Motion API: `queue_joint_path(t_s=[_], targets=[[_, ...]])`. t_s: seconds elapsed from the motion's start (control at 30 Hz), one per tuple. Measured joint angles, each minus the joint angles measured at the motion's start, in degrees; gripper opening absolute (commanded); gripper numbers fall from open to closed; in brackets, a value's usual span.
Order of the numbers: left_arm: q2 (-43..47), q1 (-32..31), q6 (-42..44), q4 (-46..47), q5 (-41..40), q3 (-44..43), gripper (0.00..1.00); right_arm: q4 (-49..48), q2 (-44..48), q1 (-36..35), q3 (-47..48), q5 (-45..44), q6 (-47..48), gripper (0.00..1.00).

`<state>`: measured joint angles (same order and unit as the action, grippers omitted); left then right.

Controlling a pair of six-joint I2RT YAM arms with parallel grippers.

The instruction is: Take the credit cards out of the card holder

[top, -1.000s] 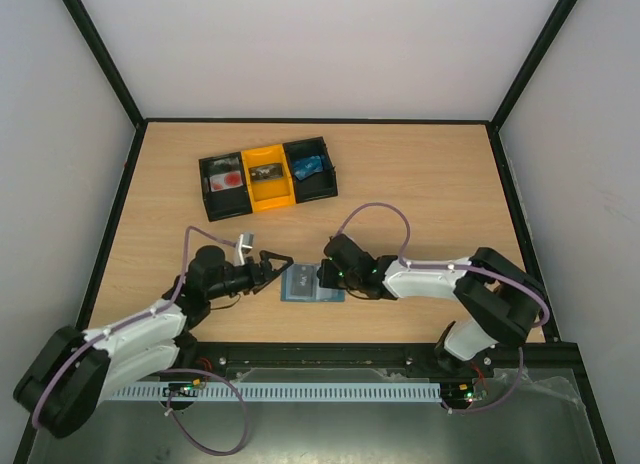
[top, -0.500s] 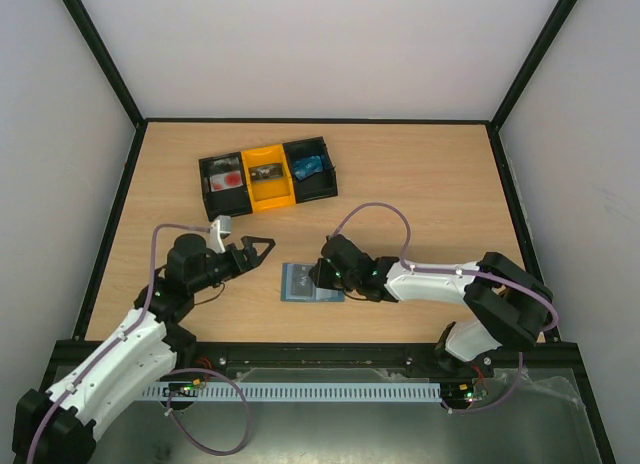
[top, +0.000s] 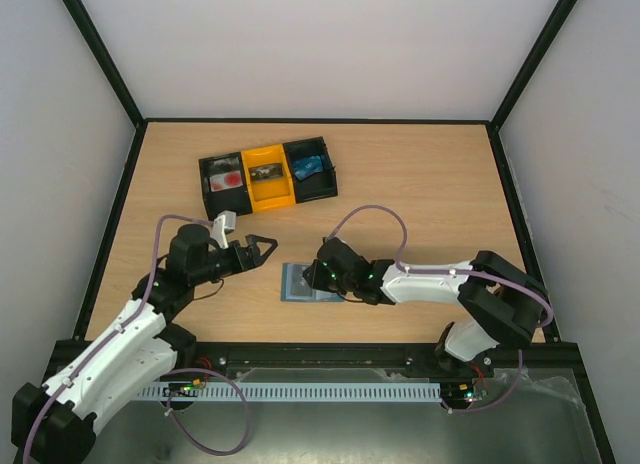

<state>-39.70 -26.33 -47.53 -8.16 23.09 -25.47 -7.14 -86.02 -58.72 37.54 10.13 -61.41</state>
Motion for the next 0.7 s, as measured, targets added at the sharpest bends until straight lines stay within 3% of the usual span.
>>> queue_joint_path(t_s=[0.23, 0.5, 0.7], targets=[[-0.7, 0.0, -0.6, 1.8, 1.9, 0.5, 1.0, -0.9, -2.9, -0.5, 0.0, -0.1, -0.5, 0.2], [-1.1, 0.0, -4.4, 7.7, 5.5, 7.1, 1.0, -0.9, -3.4, -0.9, -0.3, -1.8, -0.4, 0.19], [-3.4, 0.0, -6.0, 12.6, 6.8, 8.2, 1.0, -1.0, -4.1, -0.9, -1.9, -2.9, 0.0, 0.13]])
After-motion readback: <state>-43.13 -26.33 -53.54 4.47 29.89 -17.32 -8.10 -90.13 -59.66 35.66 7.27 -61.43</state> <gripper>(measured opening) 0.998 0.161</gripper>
